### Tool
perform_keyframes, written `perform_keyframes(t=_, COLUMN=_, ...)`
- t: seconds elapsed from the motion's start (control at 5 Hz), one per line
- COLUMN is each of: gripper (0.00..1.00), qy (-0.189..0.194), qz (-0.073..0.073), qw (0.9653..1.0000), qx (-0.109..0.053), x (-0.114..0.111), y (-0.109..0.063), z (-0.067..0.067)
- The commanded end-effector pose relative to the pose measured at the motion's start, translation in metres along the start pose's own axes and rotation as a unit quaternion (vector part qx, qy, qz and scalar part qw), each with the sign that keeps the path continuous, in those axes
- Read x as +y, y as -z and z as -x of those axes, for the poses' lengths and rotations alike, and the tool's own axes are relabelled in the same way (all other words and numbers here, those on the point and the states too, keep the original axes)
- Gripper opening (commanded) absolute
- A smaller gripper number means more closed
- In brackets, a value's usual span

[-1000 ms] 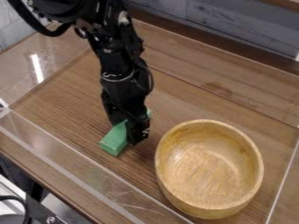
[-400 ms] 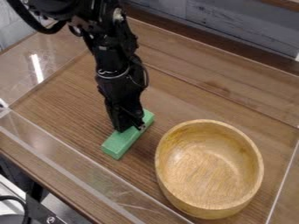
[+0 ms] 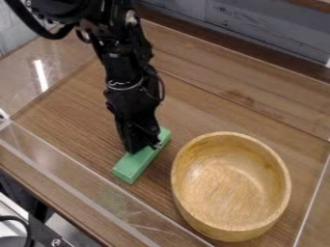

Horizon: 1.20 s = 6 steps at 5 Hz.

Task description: Put the green block in the brown bowl

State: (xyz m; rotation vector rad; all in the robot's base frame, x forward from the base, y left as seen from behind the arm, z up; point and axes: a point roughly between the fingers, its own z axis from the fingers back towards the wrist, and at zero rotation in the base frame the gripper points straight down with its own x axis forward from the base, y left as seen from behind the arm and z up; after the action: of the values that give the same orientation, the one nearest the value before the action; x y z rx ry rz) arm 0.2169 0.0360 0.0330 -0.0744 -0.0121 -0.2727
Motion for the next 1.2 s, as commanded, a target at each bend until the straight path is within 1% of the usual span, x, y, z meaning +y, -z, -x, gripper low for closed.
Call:
perform_keyframes(t=0.0, gripper=0.0, qy=-0.003, qz=-0.001, qw=1.0, qx=-0.006, x=-0.001, y=-0.01, z=-0.002)
perform_keyframes(t=0.2, gripper=0.0, qy=-0.01, qz=0.004, qw=0.9999, qx=0.001, x=-0.002, y=-0.015, z=0.0)
perform_keyframes(t=0.4, gripper=0.0, qy=-0.036, qz=0.009, qw=0.9992, qx=0.009, x=-0.007, y=-0.03, z=0.002)
perform_keyframes(t=0.6, gripper=0.0, qy=-0.032, qz=0.01, qw=0.9994, qx=0.01, x=-0.011, y=-0.037, z=0.001)
perform_keyframes(t=0.8, gripper=0.0, qy=-0.022, qz=0.01, qw=0.9997, qx=0.01, x=-0.014, y=-0.038, z=-0.001)
perform_keyframes(t=1.0, gripper=1.0, qy=-0.013, qz=0.01, qw=0.9998, qx=0.009, x=-0.015, y=-0.037, z=-0.003)
